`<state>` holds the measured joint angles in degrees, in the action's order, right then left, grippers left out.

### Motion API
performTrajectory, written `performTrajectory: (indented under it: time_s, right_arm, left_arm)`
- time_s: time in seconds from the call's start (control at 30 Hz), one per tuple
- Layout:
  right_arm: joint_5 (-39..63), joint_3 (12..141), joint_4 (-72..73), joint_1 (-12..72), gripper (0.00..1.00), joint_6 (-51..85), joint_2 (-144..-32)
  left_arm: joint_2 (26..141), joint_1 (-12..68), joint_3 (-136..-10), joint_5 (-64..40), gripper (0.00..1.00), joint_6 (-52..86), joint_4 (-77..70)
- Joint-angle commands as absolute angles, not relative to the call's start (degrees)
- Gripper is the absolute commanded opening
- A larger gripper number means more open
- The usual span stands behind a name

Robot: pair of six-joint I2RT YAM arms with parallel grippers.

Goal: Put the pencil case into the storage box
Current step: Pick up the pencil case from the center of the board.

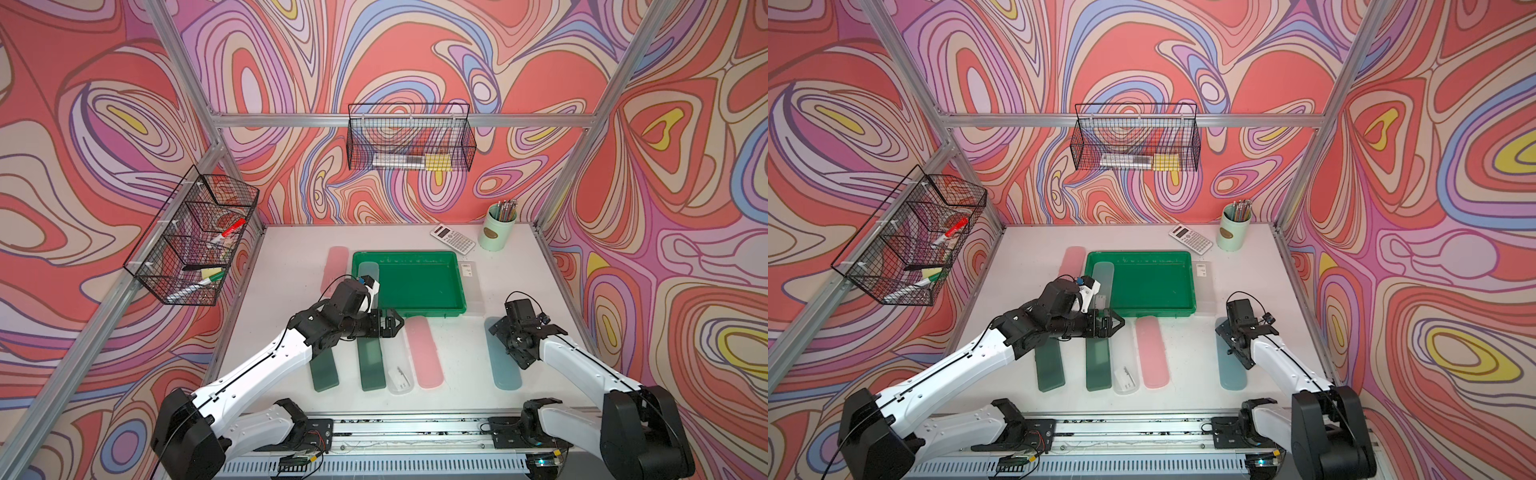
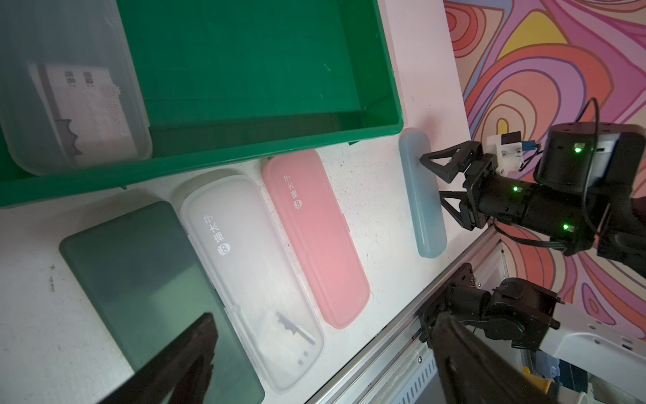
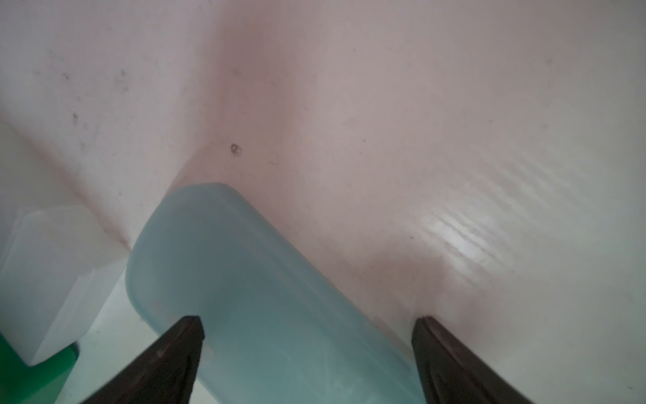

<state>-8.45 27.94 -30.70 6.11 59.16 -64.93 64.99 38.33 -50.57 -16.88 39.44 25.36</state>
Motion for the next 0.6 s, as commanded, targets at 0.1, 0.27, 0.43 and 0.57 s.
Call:
performTrajectory:
  time_s: [0.1,0.27,0.43,0.57]
  right_arm:
    - [-0.6,24.4,-29.1,9.4,0.94,65.0,-57.0]
    - [-7.3,30.9,-37.5,19.0,0.95,65.5,-57.4]
    - [-9.7,34.8,-44.6,23.4,0.96,62.0,-62.8]
    - [-11.7,34.5,-49.0,27.0,0.97,62.5,-60.3]
  left_arm:
    - [65.1,38.4,-51.2,-15.2,0.99,39.1,26.7]
    - [65.9,38.4,-51.8,-15.3,0.99,39.0,27.1]
    - [64.6,38.4,-51.5,-13.9,0.99,38.8,28.5]
    - [62.8,38.5,-50.3,-12.7,0.99,38.8,29.5]
